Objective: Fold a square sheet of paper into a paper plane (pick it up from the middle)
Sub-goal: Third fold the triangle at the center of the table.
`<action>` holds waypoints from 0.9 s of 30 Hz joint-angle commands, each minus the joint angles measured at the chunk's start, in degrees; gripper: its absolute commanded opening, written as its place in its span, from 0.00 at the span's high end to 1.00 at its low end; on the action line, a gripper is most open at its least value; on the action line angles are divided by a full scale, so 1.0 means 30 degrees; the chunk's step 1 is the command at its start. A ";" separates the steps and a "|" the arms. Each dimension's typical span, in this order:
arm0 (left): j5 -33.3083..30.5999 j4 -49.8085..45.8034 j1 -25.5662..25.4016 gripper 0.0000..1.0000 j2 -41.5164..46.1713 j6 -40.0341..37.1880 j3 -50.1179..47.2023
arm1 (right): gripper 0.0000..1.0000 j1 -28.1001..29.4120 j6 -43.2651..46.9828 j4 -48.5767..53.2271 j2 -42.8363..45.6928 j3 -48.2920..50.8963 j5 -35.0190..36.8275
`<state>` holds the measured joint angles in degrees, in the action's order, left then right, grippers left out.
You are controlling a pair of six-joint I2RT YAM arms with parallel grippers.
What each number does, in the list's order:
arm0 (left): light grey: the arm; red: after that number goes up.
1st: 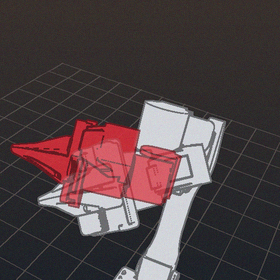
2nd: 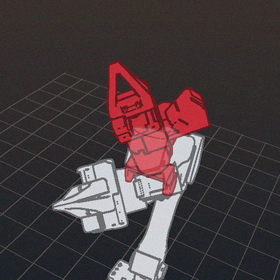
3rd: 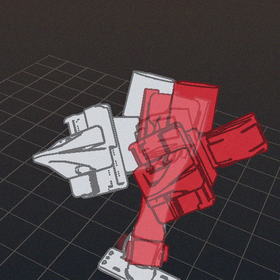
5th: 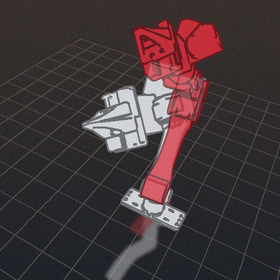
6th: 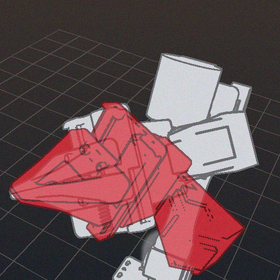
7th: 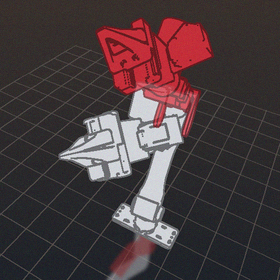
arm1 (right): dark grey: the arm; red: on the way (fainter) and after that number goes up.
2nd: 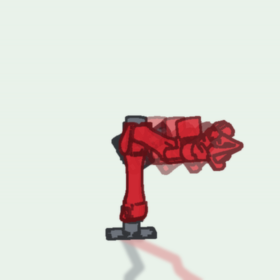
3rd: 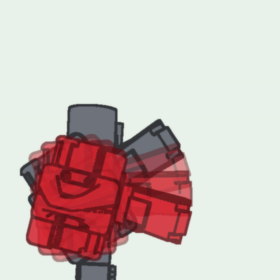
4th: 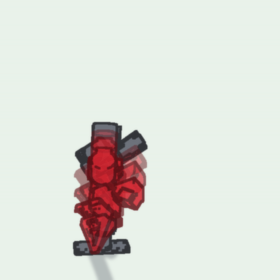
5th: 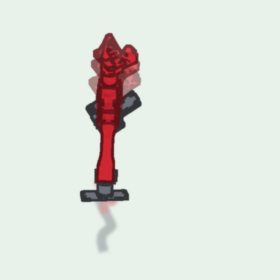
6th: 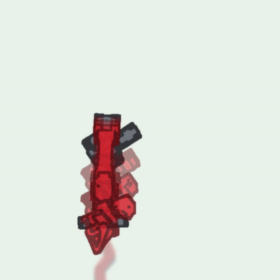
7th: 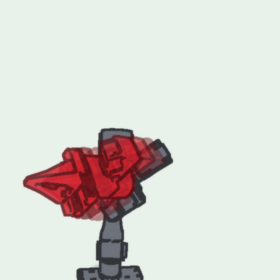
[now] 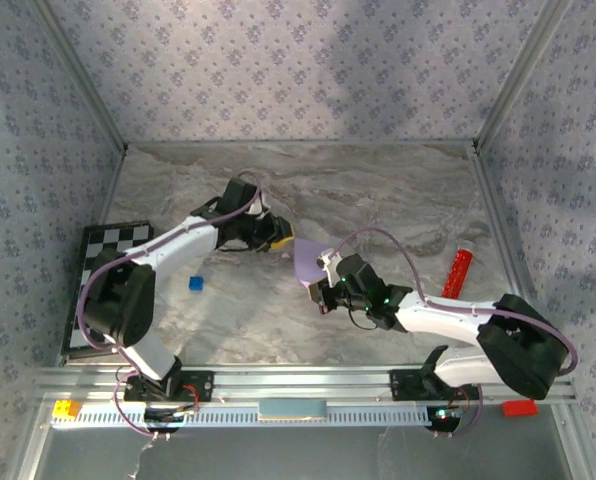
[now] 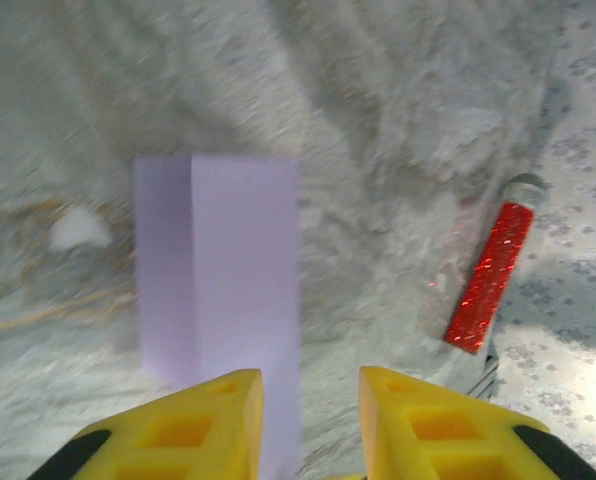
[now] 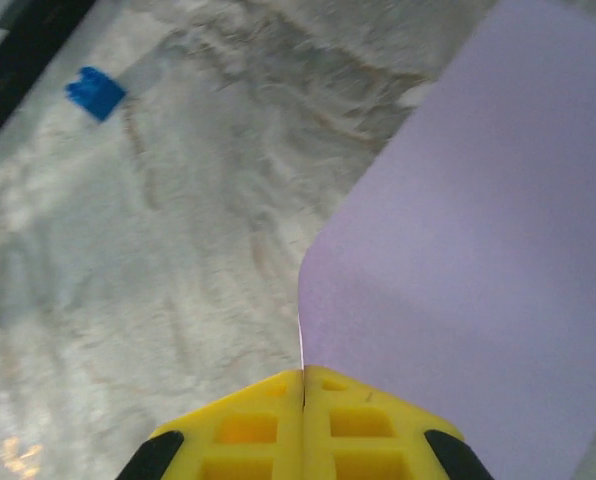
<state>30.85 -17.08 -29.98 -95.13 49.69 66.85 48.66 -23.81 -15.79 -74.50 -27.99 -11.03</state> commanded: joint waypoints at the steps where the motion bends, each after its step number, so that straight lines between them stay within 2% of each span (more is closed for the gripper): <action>1: 0.1734 -0.1453 -0.0027 0.76 -0.1660 -0.1934 0.2289 | 1.00 -0.0465 -0.1538 0.0183 -0.1039 -0.1214 -0.4995; 4: 0.2577 -0.1889 -0.0179 0.82 -0.3209 -0.2251 0.3718 | 1.00 -0.0525 -0.1926 -0.0568 -0.1837 -0.1320 -0.5950; 12: 0.3370 -0.2235 -0.1254 0.90 -0.6445 -0.2930 0.4785 | 1.00 -0.0705 -0.2404 -0.1940 -0.2360 -0.0468 -0.5460; 27: 0.2298 -0.2940 -0.2106 0.96 -0.9343 -0.4254 0.4367 | 1.00 -0.1558 -0.3103 -0.2881 -0.2930 0.0687 -0.5962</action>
<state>38.89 -23.97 -35.79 -121.71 38.87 80.12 44.49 -32.16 -23.33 -82.35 -26.72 -27.94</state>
